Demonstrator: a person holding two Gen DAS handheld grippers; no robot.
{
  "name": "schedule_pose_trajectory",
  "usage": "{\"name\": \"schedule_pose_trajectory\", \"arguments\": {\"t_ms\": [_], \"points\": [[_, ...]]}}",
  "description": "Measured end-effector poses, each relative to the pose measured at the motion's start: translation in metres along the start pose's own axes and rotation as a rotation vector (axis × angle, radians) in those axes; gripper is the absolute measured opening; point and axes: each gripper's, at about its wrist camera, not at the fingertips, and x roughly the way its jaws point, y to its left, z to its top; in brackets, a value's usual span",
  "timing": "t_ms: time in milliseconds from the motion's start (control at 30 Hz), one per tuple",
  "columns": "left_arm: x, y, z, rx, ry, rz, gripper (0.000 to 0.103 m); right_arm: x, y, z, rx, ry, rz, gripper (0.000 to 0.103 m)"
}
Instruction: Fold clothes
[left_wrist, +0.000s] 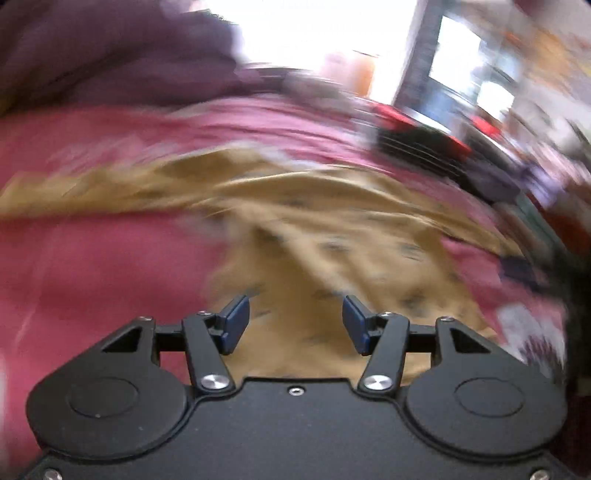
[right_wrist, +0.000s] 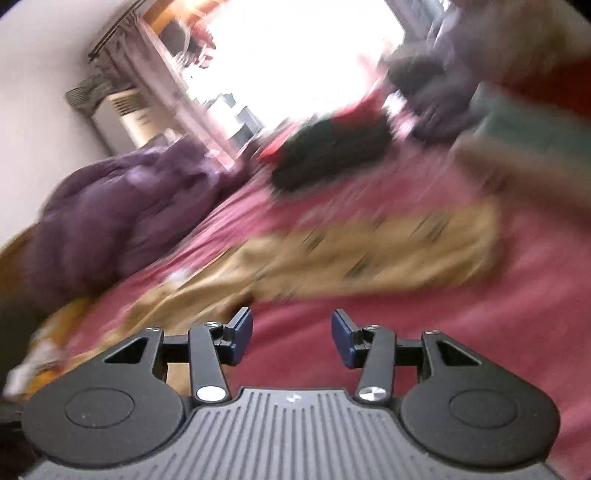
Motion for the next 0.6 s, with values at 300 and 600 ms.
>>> {"name": "schedule_pose_trajectory", "arguments": {"t_ms": [300,600], "points": [[-0.01,0.052,-0.028,-0.228,-0.01,-0.003,0.055,-0.006,0.019,-0.052,0.098,0.129,0.022,0.054],[-0.003,0.044,-0.033,-0.176,-0.025,-0.06,0.028,-0.003,0.041,-0.076,0.053,0.134,0.033,0.033]]}}
